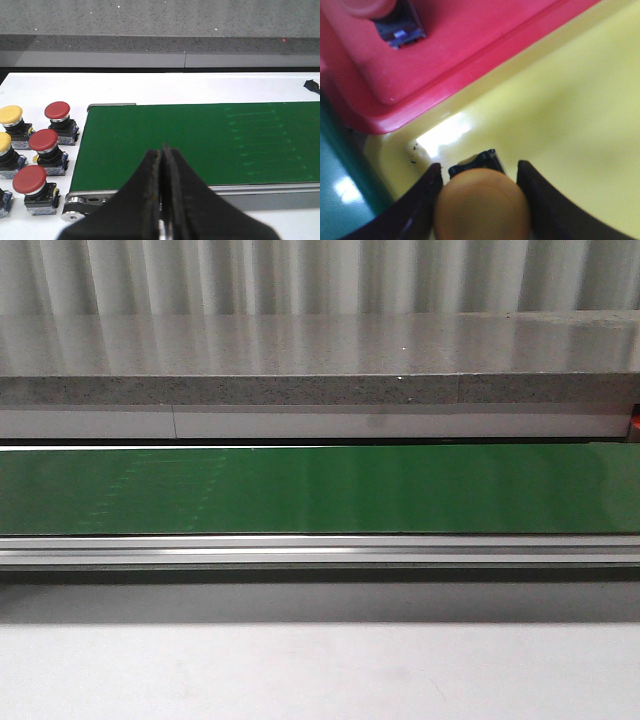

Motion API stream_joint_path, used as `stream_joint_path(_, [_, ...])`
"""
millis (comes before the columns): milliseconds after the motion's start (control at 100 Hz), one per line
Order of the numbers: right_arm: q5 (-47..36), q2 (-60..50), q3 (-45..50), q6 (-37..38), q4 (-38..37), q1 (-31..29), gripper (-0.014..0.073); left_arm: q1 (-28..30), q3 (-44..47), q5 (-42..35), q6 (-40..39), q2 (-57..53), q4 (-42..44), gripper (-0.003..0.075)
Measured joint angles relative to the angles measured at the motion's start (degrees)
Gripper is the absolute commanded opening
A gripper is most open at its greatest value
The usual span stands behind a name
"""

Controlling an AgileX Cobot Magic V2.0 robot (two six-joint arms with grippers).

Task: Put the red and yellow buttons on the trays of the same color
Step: 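Grasp the yellow button with the right gripper and place it in the yellow tray, then return the right gripper to hover above the belt end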

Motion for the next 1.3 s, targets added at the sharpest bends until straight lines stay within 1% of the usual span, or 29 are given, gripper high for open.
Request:
stream_joint_path(140, [0.0,3.3,0.0,0.0,0.0,0.0,0.0093,0.0,0.0,0.0,0.0,0.0,0.0,-0.002])
stream_joint_path(210, [0.0,4.3,0.0,0.0,0.0,0.0,0.0123,0.0,0.0,0.0,0.0,0.0,0.0,-0.002])
stream_joint_path(280, [0.0,5.0,0.0,0.0,0.0,0.0,0.02,0.0,0.0,0.0,0.0,0.0,0.0,-0.002])
stream_joint_path(450, [0.2,5.7,0.0,0.0,0.0,0.0,0.0491,0.0,0.0,0.0,0.0,0.0,0.0,-0.002])
stream_joint_path(500, [0.2,5.7,0.0,0.0,0.0,0.0,0.0548,0.0,0.0,0.0,0.0,0.0,0.0,-0.002])
stream_joint_path(540, [0.3,5.7,0.0,0.0,0.0,0.0,0.0578,0.0,0.0,0.0,0.0,0.0,0.0,-0.002])
stream_joint_path(730, [0.3,3.3,0.0,0.0,0.8,0.1,0.0583,0.0,0.0,0.0,0.0,0.0,0.0,-0.002])
stream_joint_path(840, [0.3,-0.9,0.0,0.0,1.2,0.9,0.0583,0.0,0.0,0.0,0.0,0.0,0.0,-0.002])
stream_joint_path(910, [0.2,-4.2,0.0,0.0,1.2,2.5,0.0583,0.0,0.0,0.0,0.0,0.0,0.0,-0.002])
stream_joint_path(1050, [0.1,-10.5,0.0,-0.5,1.3,8.7,0.0583,0.0,0.0,0.0,0.0,0.0,0.0,-0.002])
stream_joint_path(1300, [2.1,-18.7,0.0,-3.2,1.6,23.1,0.0581,0.0,0.0,0.0,0.0,0.0,0.0,-0.002])
